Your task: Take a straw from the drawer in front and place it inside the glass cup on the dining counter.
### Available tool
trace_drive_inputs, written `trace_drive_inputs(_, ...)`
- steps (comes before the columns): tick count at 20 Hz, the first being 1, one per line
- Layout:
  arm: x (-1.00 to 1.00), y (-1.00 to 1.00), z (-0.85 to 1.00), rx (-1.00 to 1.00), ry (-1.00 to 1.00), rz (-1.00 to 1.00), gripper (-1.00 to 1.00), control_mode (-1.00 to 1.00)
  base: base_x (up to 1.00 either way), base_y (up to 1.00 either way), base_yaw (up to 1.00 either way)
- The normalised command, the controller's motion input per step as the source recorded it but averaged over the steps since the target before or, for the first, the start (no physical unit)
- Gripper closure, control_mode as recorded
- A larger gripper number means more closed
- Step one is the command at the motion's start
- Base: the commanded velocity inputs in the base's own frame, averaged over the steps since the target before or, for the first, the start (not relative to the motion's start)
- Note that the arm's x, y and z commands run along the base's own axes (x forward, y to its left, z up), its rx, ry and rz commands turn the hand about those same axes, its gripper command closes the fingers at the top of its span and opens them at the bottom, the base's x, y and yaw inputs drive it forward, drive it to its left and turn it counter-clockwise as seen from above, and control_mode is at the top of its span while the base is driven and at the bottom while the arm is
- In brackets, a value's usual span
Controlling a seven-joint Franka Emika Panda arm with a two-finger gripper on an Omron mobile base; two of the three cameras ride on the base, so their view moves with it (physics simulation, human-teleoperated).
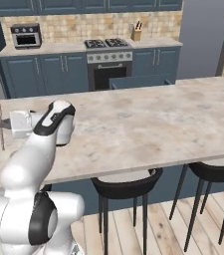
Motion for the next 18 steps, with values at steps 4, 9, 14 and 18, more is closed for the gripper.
trace_drive_inputs(4,0.29,0.02,0.00,0.02,-0.03,0.00,1.00,-1.00,0.00,0.00,0.00)
trace_drive_inputs(9,0.25,0.00,0.00,-0.15,-0.03,0.00,1.00,-1.00,0.00,0.00,0.00)
trace_drive_inputs(14,0.19,0.00,-0.19,-0.15,0.00,0.01,1.00,-1.00,0.00,0.00,0.00)
trace_drive_inputs(18,0.24,0.00,-0.38,0.00,0.03,0.05,1.00,-1.00,0.00,0.00,0.00)
